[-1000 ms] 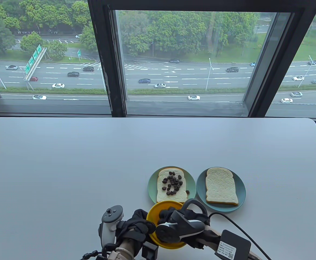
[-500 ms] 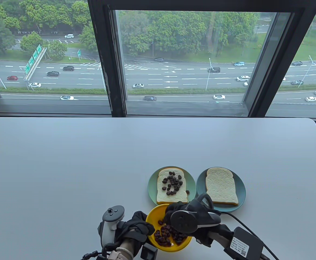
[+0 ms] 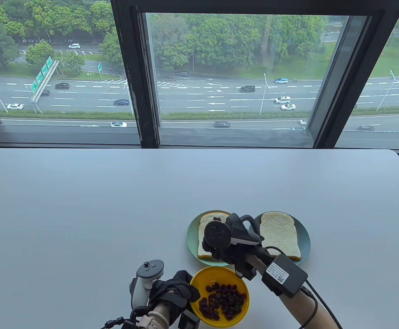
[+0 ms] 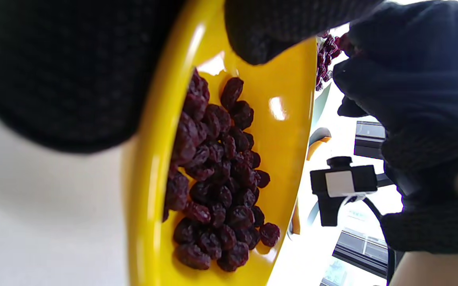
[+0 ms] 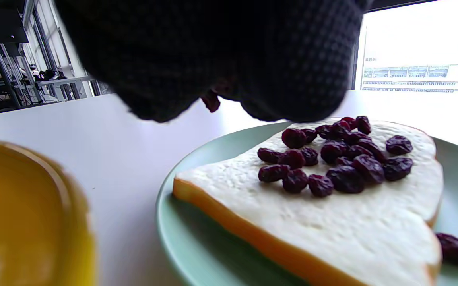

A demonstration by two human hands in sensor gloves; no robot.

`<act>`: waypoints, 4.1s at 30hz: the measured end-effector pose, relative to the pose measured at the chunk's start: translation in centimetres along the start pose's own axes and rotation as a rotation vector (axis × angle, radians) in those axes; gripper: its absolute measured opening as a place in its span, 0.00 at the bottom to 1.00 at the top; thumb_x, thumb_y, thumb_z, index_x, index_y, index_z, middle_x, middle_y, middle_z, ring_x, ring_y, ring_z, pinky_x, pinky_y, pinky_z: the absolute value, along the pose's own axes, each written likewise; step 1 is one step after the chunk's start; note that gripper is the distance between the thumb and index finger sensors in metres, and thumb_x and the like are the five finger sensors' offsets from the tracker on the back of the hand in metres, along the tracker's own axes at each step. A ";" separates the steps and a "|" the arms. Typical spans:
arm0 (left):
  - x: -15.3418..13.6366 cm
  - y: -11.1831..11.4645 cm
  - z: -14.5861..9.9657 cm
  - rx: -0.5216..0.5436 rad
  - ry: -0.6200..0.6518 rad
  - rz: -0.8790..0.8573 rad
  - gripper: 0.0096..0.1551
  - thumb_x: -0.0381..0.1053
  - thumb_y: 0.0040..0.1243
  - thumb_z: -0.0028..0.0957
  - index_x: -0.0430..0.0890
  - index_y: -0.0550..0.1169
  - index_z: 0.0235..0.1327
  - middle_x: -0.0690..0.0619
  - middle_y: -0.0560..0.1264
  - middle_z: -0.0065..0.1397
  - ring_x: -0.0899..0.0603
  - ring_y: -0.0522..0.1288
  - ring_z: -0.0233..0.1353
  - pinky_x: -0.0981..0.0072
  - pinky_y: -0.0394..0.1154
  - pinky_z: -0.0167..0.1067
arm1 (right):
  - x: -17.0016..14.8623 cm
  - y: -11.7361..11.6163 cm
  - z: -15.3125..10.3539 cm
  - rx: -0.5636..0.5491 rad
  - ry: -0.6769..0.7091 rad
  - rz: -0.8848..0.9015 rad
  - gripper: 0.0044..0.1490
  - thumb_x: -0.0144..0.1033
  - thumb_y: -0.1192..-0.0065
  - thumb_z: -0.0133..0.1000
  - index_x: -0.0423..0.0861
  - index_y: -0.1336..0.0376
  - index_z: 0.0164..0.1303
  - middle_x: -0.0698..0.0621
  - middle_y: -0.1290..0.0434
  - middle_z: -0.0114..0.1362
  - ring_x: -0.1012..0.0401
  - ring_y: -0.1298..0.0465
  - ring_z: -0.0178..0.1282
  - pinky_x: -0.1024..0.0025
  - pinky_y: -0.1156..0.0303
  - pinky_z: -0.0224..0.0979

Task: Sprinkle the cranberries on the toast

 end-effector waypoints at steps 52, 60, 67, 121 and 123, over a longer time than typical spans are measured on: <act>0.1 -0.5 -0.3 0.045 0.053 -0.097 0.27 0.40 0.63 0.41 0.46 0.65 0.53 0.36 0.67 0.49 0.36 0.73 0.38 0.59 0.89 0.21 | 3.2 -2.0 -9.8 0.282 0.273 0.071 0.52 0.50 0.33 0.40 0.55 0.53 0.72 0.41 0.49 0.76 0.46 0.35 0.72 0.72 0.24 0.65; 0.0 0.3 -0.4 0.042 0.055 -0.093 0.28 0.39 0.64 0.39 0.46 0.65 0.52 0.36 0.67 0.49 0.35 0.72 0.37 0.58 0.89 0.21 | 5.0 -3.4 -10.0 0.172 0.279 -0.154 0.46 0.48 0.33 0.37 0.58 0.46 0.67 0.48 0.43 0.74 0.52 0.32 0.68 0.76 0.23 0.60; 0.0 0.5 -0.2 0.023 0.060 -0.086 0.28 0.39 0.64 0.39 0.46 0.65 0.52 0.35 0.67 0.49 0.35 0.72 0.37 0.58 0.89 0.20 | 6.3 -2.4 -9.9 -0.032 0.281 -0.221 0.25 0.40 0.29 0.35 0.60 0.30 0.44 0.54 0.26 0.60 0.58 0.19 0.50 0.81 0.13 0.43; 0.0 0.6 0.5 -0.022 0.031 -0.023 0.28 0.40 0.62 0.41 0.46 0.64 0.54 0.36 0.67 0.49 0.36 0.73 0.38 0.60 0.88 0.21 | -4.8 -0.3 -4.4 -0.202 -0.235 0.157 0.31 0.49 0.38 0.42 0.56 0.36 0.57 0.49 0.32 0.67 0.56 0.22 0.57 0.79 0.15 0.50; 0.0 0.7 0.4 -0.023 0.035 -0.021 0.28 0.40 0.62 0.41 0.46 0.64 0.54 0.36 0.67 0.49 0.36 0.73 0.37 0.60 0.88 0.21 | -4.3 0.6 -5.5 -0.224 -0.221 0.125 0.33 0.50 0.39 0.42 0.56 0.36 0.59 0.48 0.33 0.68 0.56 0.22 0.58 0.78 0.15 0.51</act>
Point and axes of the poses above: the tracker on the back of each hand, its own x axis roughly to the thumb side, its own z axis roughly from the wrist to the fingertips, y = z × x, the point moved 2 cm from there along z, roughly from the wrist to the fingertips
